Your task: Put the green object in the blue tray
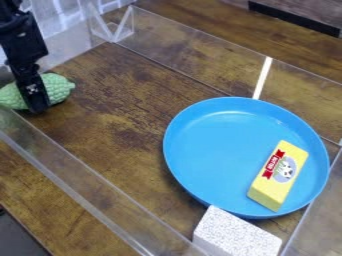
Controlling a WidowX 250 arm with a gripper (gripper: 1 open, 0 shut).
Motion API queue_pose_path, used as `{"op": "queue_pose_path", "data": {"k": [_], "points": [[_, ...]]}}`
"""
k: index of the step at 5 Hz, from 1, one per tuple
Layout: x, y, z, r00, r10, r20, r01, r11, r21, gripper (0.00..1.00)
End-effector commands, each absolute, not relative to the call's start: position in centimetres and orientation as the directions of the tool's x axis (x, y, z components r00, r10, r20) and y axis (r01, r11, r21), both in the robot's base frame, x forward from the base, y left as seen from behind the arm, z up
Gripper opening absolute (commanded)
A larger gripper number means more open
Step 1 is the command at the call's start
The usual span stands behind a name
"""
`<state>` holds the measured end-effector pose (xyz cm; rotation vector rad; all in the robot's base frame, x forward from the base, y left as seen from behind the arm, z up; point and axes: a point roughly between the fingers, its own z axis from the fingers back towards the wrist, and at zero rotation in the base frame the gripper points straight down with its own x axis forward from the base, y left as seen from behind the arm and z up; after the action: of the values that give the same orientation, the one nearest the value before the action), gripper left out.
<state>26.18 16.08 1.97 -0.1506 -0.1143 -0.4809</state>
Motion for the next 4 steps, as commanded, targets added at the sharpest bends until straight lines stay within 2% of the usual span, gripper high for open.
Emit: {"op": "queue_pose_path", "data": {"k": [1, 2, 4], "points": [[27.0, 17.6, 3.1, 0.893, -0.416, 0.170, 0.433, 0.898, -0.078, 1.00], [26.3, 17.4, 4.0, 0.869, -0.465, 0.172, 0.483, 0.872, -0.084, 0.00], [26.2, 17.7, 4.8, 0.868, -0.463, 0.178, 0.483, 0.870, -0.097, 0.00]]}}
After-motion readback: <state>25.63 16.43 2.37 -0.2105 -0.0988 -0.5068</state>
